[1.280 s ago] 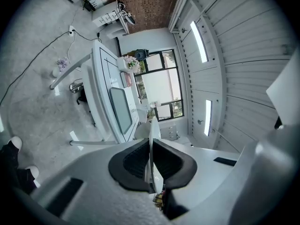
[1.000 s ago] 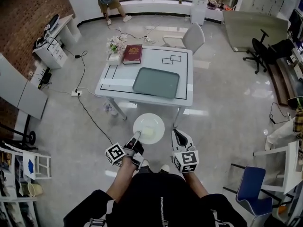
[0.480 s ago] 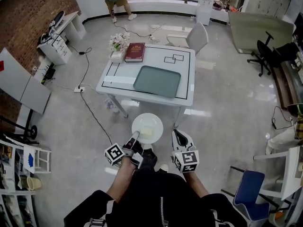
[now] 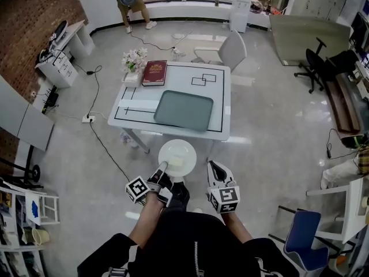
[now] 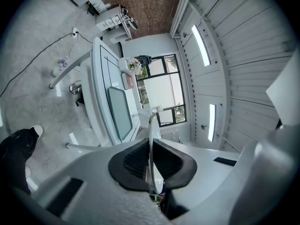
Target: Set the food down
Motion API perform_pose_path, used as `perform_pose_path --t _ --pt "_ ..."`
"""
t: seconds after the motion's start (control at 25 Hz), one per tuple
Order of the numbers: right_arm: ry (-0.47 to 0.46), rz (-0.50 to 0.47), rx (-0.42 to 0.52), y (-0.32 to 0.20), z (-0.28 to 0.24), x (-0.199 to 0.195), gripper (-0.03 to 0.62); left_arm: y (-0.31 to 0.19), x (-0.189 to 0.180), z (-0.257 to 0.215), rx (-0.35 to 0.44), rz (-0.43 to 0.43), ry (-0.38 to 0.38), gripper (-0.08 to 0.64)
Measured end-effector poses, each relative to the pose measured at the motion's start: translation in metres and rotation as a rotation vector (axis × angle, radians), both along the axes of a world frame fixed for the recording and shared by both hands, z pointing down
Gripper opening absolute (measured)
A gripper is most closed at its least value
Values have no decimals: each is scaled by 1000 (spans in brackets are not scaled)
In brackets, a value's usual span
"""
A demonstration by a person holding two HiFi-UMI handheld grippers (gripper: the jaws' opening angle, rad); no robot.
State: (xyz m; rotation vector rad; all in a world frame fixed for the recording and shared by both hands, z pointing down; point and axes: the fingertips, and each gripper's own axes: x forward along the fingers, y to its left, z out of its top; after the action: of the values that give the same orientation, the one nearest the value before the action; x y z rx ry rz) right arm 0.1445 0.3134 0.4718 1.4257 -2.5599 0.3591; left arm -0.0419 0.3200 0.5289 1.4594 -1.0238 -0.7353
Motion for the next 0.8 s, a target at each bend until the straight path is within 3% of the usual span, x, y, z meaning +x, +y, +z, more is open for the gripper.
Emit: perform_pose_path --t 0.36,0.8 --pt "9 29 -5 -72 -8 -23 9 -74 -21 -2 -8 35 2 18" --pt "44 -11 -32 -147 -3 -85 9 -145 -60 3 -26 34 50 18"
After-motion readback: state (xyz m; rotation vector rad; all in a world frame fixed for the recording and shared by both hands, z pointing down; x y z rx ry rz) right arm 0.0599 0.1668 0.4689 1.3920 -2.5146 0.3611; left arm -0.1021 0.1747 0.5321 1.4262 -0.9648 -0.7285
